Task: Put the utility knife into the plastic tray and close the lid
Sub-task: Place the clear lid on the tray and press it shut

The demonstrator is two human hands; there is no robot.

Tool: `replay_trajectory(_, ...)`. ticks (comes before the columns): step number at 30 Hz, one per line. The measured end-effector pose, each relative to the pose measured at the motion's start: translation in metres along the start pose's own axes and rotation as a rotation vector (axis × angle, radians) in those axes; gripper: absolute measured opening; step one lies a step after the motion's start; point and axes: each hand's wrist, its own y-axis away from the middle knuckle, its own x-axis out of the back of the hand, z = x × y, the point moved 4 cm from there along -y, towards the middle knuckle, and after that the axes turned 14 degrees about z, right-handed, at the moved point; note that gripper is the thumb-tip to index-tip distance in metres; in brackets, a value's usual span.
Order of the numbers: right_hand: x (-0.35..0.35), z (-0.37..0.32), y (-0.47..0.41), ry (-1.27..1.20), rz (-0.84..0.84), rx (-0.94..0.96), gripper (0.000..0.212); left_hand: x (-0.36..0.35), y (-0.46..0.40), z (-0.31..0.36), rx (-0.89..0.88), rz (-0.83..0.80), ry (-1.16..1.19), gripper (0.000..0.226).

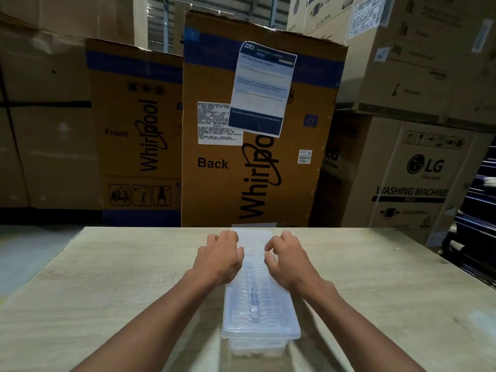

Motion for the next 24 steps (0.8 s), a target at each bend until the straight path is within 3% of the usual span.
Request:
replay_trajectory(6, -0.014, 0.011, -0.011, 0.033, -0.237, -0.073, 0.052, 0.000, -0.002, 0.001, -0.082, -0.064, -0.069, 0.052)
replay_trajectory(16, -0.019, 0.015, -0.012, 0.128, -0.280, -0.042, 0.060, -0.002, -0.008, -0.002, -0.130, -0.109, -0.090, 0.043)
replay_trajectory(24, -0.020, 0.015, -0.018, 0.213, -0.302, -0.012, 0.065, -0.001, -0.012, 0.004, -0.164, -0.080, -0.184, 0.057)
